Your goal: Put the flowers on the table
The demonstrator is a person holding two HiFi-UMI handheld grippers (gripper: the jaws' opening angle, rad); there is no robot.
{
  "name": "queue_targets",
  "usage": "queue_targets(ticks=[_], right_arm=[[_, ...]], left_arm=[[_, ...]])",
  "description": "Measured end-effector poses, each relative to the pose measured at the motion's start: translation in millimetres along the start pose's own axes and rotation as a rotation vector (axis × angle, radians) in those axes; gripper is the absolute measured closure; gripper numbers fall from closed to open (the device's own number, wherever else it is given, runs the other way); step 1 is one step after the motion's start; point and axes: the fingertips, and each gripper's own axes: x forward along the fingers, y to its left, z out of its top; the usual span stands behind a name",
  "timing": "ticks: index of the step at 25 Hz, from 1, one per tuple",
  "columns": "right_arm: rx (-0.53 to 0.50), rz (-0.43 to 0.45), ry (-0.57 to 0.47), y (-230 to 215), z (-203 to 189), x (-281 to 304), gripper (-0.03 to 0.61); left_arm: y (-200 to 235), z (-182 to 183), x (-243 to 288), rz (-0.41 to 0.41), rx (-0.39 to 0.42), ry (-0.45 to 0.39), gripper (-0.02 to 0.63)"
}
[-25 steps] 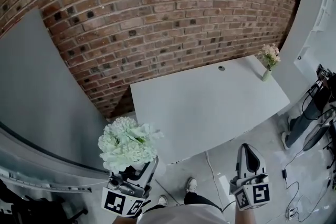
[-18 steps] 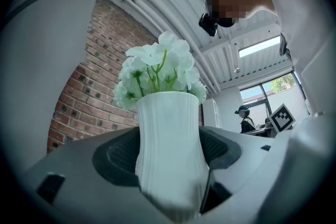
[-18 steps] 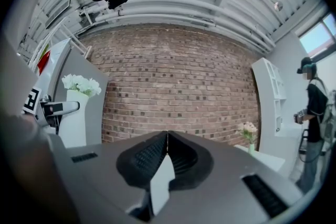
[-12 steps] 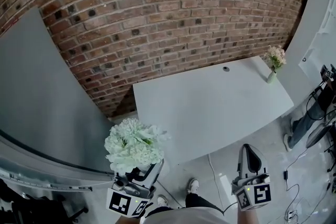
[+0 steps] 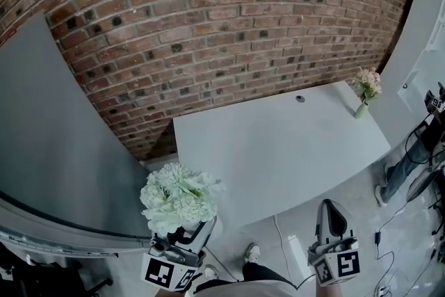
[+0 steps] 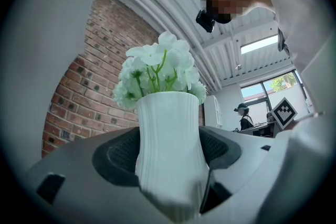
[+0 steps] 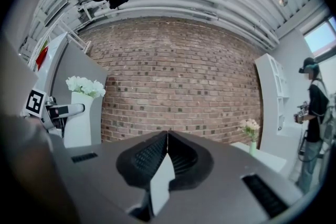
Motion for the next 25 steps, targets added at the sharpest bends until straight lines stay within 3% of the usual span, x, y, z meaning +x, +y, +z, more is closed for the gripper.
queue_targets(ticks=[25], right_arm=[[-0.008,0.143,0.045,-37.5,-32.6,72.4,0.561]], left_arm=[[-5.4,-41.1,60.4,0.054,0.083,-0.006,0.262]])
